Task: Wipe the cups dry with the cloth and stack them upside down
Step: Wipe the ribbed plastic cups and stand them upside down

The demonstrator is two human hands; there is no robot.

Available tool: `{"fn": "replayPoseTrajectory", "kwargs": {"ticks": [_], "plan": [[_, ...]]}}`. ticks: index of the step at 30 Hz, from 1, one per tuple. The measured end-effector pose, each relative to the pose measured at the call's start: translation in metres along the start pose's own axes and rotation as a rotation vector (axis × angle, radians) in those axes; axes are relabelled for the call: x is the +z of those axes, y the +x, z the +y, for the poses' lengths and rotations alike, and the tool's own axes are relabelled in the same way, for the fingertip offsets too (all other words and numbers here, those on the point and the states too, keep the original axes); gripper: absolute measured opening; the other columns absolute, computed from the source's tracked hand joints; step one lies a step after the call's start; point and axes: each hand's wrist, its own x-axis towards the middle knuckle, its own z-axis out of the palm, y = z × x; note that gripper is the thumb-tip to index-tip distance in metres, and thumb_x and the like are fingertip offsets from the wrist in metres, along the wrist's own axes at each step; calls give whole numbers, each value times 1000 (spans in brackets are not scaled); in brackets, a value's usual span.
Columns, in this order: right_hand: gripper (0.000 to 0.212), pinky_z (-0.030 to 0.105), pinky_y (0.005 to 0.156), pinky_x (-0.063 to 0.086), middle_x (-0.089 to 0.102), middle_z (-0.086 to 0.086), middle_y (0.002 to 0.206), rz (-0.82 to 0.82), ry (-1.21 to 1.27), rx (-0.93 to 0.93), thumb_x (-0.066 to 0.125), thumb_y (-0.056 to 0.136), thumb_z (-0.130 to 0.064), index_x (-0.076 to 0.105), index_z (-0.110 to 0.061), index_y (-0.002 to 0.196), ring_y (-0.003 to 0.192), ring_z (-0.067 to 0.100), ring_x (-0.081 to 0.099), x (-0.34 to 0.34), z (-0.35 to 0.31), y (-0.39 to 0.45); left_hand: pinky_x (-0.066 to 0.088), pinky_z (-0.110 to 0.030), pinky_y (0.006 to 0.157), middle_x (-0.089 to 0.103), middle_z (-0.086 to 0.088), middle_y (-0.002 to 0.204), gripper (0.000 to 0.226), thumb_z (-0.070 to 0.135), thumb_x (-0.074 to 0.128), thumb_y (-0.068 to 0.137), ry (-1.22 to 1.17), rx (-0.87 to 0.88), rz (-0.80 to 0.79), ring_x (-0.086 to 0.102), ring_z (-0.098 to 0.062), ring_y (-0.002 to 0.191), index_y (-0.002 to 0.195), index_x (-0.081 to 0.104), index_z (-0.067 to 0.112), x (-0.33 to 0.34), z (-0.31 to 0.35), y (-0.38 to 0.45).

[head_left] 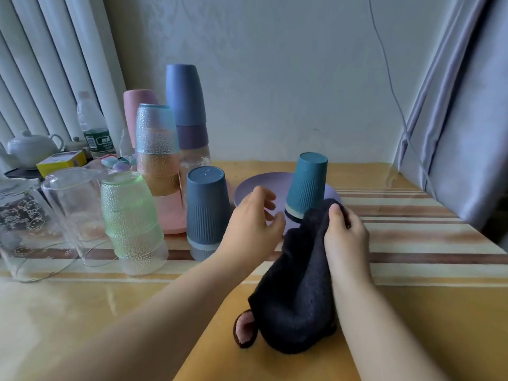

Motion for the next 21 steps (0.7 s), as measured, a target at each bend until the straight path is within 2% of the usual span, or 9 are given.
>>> {"fn": "replayPoseTrajectory", "kwargs": {"ticks": [2,5,8,11,13,15,17,19,21], "plan": [[18,21,75,36,63,-3,93,70,20,26,46,96,-26,61,-16,100,92,17,56,-4,4,8,41,-23,80,56,1,112,40,22,64,89,-105,-154,-17,54,-13,96,124,48,11,17,5,29],[26,20,78,37,66,3,109,125,47,60,47,96,-24,63,-12,112,98,17,57,-3,11,15,36,-25,81,47,-1,129,73,32,77,80,-149,-277,-118,49,-17,114,137,36,9,44,4,69],[26,19,78,38,66,0,110,142,82,83,47,95,-25,63,-13,112,99,14,58,-3,13,19,43,-31,82,40,1,128,87,33,85,72,-216,-339,-203,47,-17,116,138,33,9,67,4,93],[21,17,77,38,65,-5,104,130,125,98,47,96,-25,63,-17,107,96,10,57,-3,13,19,51,-43,90,48,-5,126,90,26,91,59,-252,-351,-248,52,-23,114,131,38,16,82,0,101],[21,15,75,38,65,-6,103,120,138,97,47,95,-25,63,-17,107,97,10,58,-3,13,18,56,-48,84,57,-6,115,86,26,88,49,-276,-328,-254,59,-25,106,122,43,18,86,-4,100],[24,13,74,37,64,-6,105,117,126,85,47,95,-26,63,-16,111,98,10,57,-2,13,18,57,-53,79,61,-6,107,80,26,84,48,-304,-307,-240,63,-25,100,117,44,17,87,-6,99],[25,12,73,36,64,-6,104,121,118,80,47,96,-25,62,-16,112,97,9,56,-2,13,18,57,-53,79,60,-5,105,75,26,84,51,-286,-292,-210,62,-25,98,114,43,18,86,-7,97],[25,13,75,37,65,-4,107,123,115,72,47,95,-25,63,-14,112,99,10,57,-1,13,19,57,-53,77,60,-3,104,78,38,79,46,-229,-268,-179,63,-25,96,111,42,21,84,-9,94],[25,15,77,38,65,-2,109,126,107,68,47,95,-24,63,-14,112,99,10,57,0,13,18,56,-51,78,61,-1,103,72,42,77,48,-171,-249,-150,62,-24,94,108,42,23,82,-10,91]]}}
